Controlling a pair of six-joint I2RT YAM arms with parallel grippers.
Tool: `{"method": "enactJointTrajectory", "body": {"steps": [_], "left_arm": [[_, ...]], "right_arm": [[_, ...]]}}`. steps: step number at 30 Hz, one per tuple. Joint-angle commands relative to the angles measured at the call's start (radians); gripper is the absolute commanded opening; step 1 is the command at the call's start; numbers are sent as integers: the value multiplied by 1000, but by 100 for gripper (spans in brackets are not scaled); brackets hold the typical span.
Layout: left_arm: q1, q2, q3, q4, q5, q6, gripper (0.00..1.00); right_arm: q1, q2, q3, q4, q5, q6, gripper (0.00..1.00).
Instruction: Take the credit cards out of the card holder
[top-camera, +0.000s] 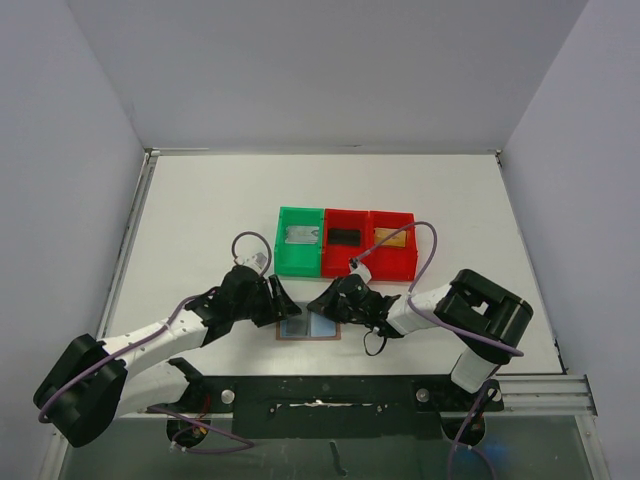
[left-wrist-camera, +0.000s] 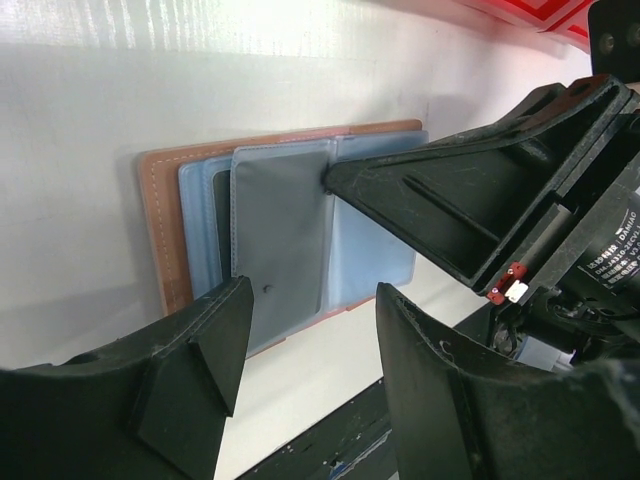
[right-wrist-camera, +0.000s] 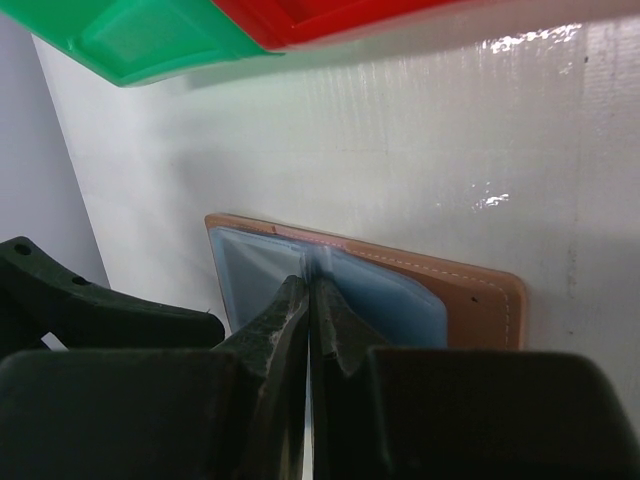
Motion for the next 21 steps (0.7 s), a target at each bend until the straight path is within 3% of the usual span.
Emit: {"method": "enactJointTrajectory", "body": {"steps": [1, 21], "left_arm": [[-4, -28, 18, -14, -35, 3, 51], [-4, 14, -2, 35, 0, 1, 45]], "right_arm": [[8, 51, -40, -98, -17, -17, 0], [8, 58, -45, -77, -25, -10, 0]]}}
